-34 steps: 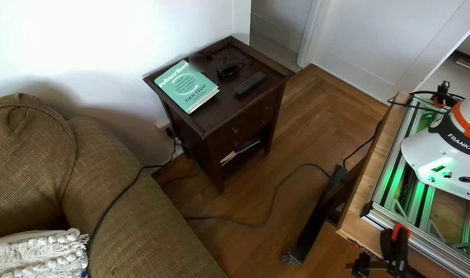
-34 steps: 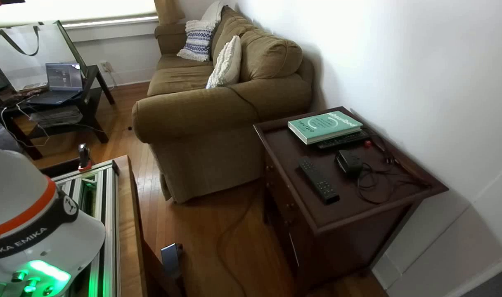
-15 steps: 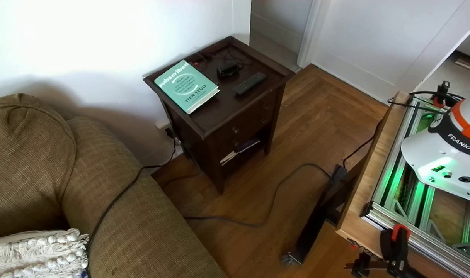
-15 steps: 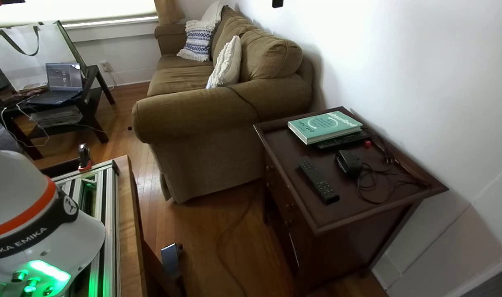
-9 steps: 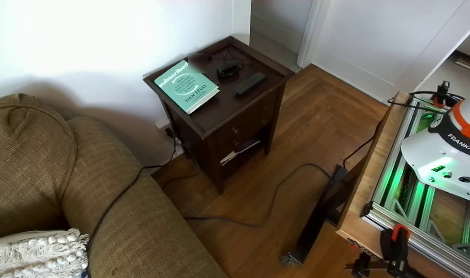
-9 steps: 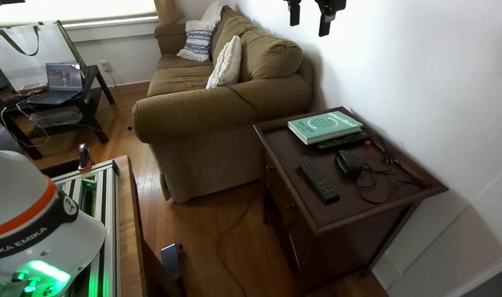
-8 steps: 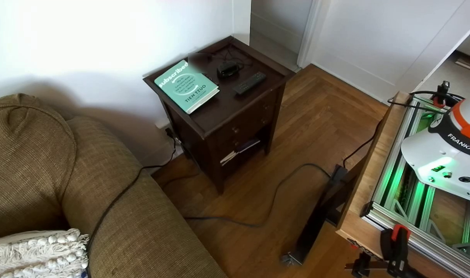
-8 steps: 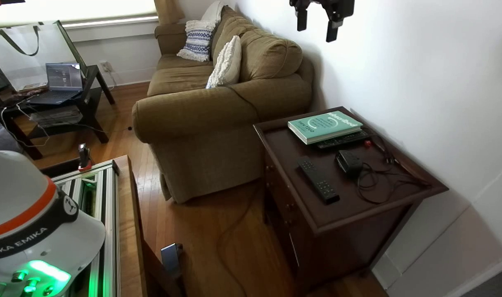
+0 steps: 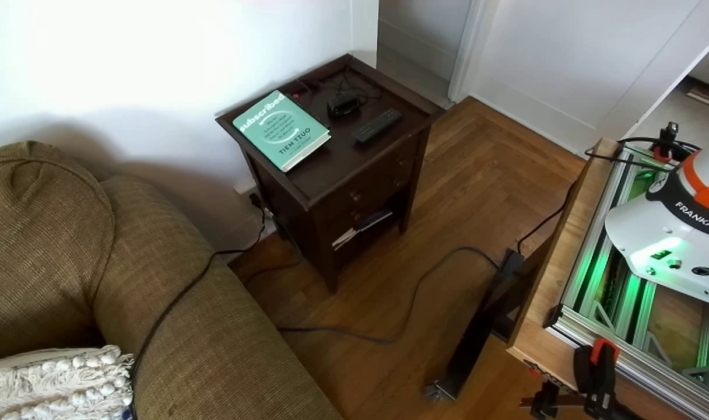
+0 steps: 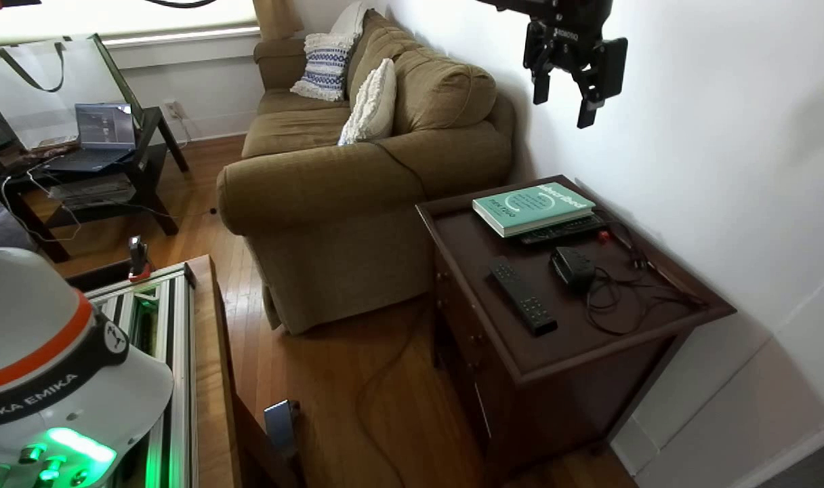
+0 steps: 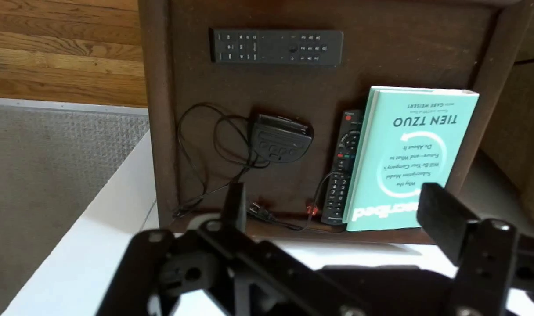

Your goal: Move the black device closer to the book

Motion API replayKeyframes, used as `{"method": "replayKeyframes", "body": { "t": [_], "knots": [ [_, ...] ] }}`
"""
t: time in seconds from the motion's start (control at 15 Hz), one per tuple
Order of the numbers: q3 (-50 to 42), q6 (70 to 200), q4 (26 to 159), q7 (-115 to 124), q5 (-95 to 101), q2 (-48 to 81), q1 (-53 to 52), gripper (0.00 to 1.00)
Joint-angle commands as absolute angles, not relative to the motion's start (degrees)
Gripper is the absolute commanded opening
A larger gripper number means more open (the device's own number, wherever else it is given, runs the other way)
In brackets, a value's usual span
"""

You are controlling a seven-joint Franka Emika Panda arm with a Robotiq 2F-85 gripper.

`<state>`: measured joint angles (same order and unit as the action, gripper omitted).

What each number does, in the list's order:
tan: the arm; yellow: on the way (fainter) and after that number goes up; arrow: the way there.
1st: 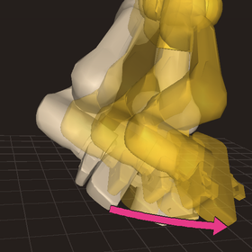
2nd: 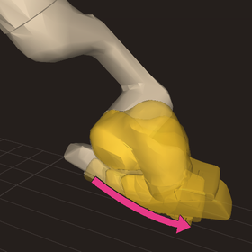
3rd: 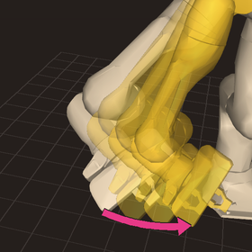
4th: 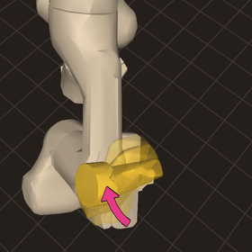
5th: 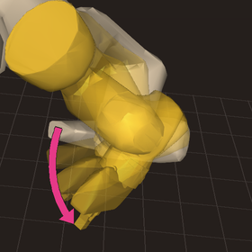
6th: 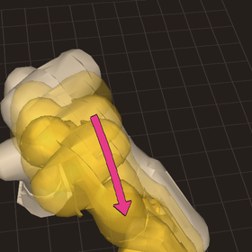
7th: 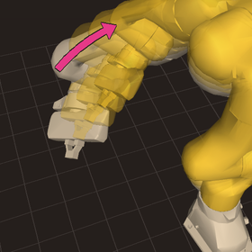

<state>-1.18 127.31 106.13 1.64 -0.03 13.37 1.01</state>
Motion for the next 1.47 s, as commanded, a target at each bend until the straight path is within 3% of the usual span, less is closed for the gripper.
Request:
{"method": "replayKeyframes", "body": {
  "t": [0.0,0.33,1.4],
  "knots": [
    [-2.5,130.0,103.1,6.3,3.8,18.7,0.3,1.0],
    [-4.2,136.1,100.8,12.2,3.6,24.9,0.2,1.0],
    [-4.8,136.1,97.8,14.2,3.7,28.2,-0.3,1.0]
  ]
}}
